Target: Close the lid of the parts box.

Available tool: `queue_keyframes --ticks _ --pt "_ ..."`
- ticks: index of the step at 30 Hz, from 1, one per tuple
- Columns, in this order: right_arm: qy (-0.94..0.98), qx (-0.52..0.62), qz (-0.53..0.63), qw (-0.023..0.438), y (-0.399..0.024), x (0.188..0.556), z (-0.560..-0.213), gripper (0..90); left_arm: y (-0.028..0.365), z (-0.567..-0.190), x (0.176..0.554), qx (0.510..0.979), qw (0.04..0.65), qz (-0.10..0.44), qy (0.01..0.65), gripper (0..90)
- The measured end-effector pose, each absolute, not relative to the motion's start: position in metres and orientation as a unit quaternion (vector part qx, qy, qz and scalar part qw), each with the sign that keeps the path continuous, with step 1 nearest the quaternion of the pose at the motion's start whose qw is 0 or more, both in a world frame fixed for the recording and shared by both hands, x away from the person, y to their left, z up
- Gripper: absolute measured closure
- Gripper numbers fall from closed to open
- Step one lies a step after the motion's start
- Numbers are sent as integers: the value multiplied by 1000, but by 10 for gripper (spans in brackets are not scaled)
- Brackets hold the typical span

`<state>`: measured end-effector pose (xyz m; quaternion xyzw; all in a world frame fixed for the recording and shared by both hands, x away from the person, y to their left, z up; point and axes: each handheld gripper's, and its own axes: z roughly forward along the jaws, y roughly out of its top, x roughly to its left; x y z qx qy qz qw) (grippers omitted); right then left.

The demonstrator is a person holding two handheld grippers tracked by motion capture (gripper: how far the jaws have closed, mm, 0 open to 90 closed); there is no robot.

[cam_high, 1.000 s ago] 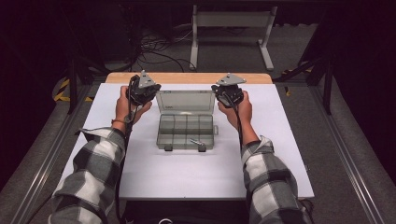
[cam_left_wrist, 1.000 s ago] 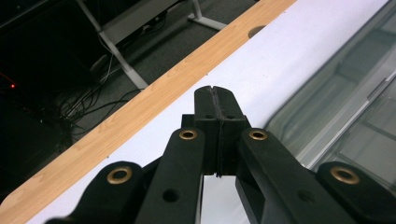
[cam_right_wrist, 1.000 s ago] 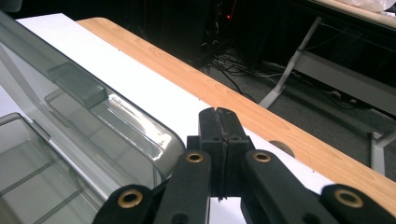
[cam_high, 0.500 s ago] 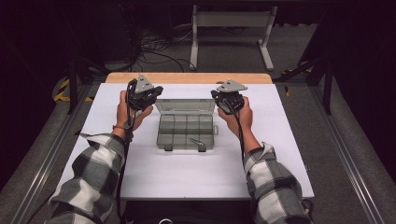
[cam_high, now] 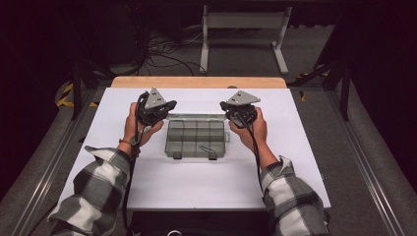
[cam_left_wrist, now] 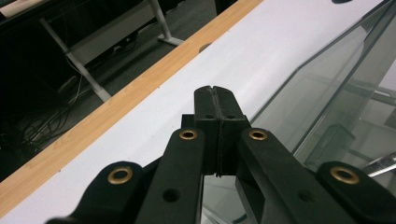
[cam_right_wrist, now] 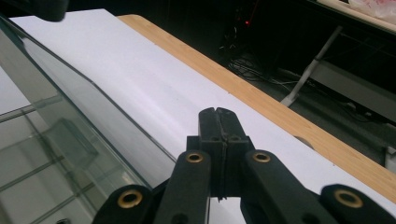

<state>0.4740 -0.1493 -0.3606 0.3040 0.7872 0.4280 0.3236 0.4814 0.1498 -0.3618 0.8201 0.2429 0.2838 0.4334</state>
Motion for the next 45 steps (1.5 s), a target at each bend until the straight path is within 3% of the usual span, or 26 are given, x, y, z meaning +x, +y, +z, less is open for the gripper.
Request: queue_keyframes --ticks 20,45 --pt "810 258 432 299 -135 443 -365 900 147 -372 455 829 444 263 215 899" --pt "831 246 415 276 -142 431 -382 900 158 -398 434 838 439 248 207 898"
